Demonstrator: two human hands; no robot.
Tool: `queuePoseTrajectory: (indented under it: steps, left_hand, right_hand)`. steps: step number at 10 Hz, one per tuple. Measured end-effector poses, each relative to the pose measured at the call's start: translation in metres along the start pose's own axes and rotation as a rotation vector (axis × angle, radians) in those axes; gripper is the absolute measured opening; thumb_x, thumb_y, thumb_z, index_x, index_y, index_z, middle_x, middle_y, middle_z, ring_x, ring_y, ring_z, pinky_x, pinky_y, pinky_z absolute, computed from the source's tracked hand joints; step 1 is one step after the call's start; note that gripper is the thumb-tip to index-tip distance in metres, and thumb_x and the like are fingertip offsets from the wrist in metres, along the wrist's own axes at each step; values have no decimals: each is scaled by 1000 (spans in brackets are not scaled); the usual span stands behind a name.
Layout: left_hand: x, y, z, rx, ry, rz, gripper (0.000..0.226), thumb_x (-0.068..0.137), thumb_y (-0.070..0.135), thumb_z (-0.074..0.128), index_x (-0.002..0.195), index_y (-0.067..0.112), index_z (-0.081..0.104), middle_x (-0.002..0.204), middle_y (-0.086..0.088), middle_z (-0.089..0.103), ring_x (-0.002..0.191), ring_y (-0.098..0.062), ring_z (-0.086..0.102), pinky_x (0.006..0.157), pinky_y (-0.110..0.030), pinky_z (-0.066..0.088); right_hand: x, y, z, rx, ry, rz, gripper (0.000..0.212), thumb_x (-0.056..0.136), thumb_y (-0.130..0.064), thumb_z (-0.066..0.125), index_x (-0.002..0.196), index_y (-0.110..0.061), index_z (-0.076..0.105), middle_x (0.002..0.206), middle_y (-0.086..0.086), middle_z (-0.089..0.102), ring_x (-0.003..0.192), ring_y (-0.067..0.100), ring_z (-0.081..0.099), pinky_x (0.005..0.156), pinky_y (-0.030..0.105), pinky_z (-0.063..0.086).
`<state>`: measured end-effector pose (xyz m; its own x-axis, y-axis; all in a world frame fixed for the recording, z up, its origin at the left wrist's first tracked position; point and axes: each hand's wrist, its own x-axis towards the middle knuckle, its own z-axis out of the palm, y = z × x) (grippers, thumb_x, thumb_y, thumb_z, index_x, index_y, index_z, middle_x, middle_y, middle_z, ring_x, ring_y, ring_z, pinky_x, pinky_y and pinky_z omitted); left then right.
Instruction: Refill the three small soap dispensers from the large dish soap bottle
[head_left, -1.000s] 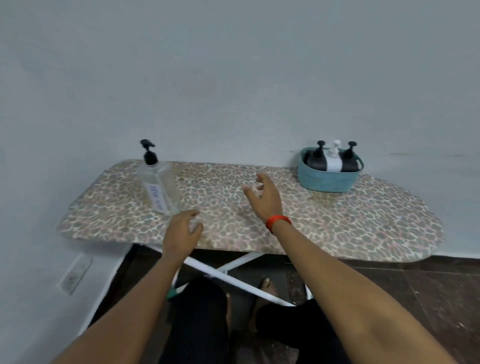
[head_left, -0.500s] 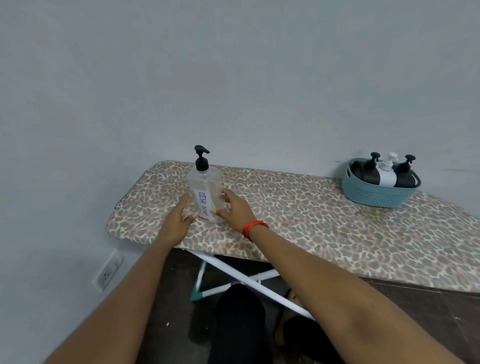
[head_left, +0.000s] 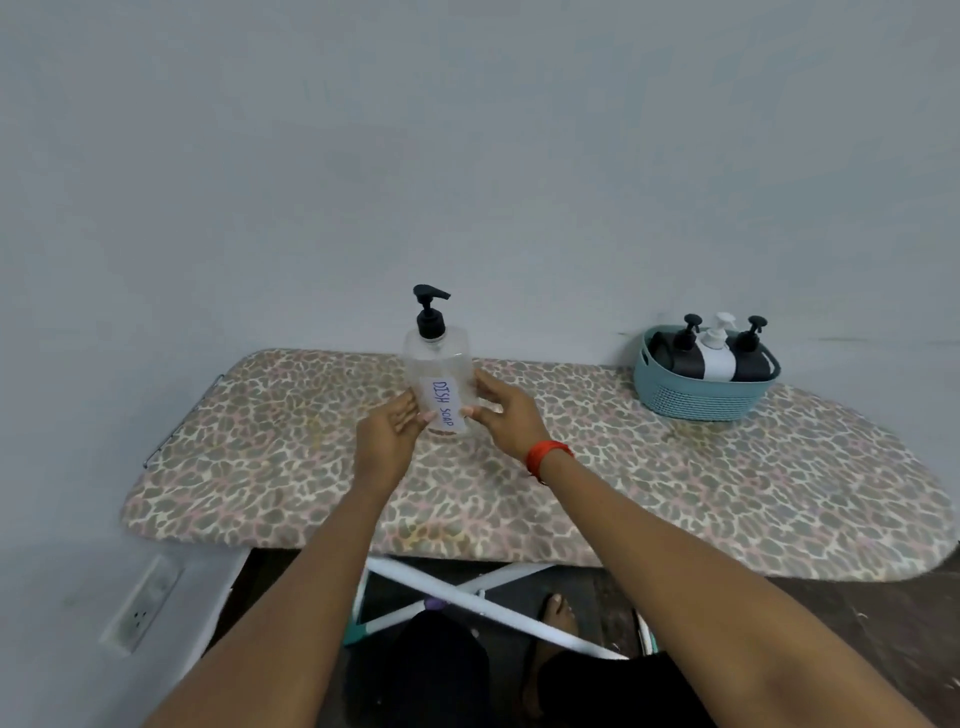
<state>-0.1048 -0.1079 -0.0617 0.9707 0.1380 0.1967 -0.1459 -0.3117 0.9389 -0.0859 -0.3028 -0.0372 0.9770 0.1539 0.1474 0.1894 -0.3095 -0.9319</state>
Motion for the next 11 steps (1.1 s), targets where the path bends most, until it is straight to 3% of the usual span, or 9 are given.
queuePoseTrajectory:
  steps: [1,2,3,4,6,8,10,11]
  left_hand:
    - [25,10,46,-8,-46,25,58,89,18,78,141,2,57,137,-11,64,115,-5,62,88,-2,48]
    - [53,17,89,-31,-87,35,59,88,19,79,140,2,57,137,-11,65,116,-5,64,91,-4,49]
    - [77,16,123,-38,-129,52,57,88,19,79,140,6,59,133,-8,67,103,15,63,88,-4,50]
    - [87,5,144,-5,-128,34,55,89,17,78,139,6,59,133,-8,67,102,15,62,87,-4,49]
    - [87,-26,160,138,-116,20,50,91,20,75,136,4,61,130,-10,68,116,-14,67,87,4,41]
    - [85,-25,163,201,-102,28,48,94,20,72,138,5,60,131,-9,68,120,-16,66,94,-5,42]
    - [83,-17,155,209,-177,-6,58,90,13,76,143,2,54,134,-12,66,122,-18,65,90,0,44]
    - [74,-10,146,293,-249,16,70,95,29,72,154,10,41,147,-14,55,135,-28,55,108,-24,46]
  right_hand:
    - [16,16,-43,11,67,-2,62,88,-10,73,145,-19,50,142,0,56,128,12,54,93,4,42]
    - [37,36,-78,18,111,14,61,89,-8,71,145,-19,50,140,-2,58,127,10,54,104,23,46]
    - [58,59,-105,44,127,61,61,91,-7,69,146,-19,48,137,0,60,126,14,56,104,32,48]
    - [70,80,-115,71,112,102,62,93,-5,66,149,-21,44,140,1,57,129,18,54,101,33,50]
    - [66,119,-106,156,167,101,59,96,-5,60,149,-25,43,146,0,52,128,11,55,105,34,48]
    - [68,131,-101,150,187,92,57,96,-13,63,147,-32,46,143,-7,54,127,5,54,107,32,46]
    - [63,117,-108,80,132,157,58,97,-14,62,149,-29,42,148,-4,49,131,12,52,109,39,45]
    - [44,103,-111,-54,165,197,60,97,-24,62,152,-24,37,151,1,46,125,12,53,108,43,45]
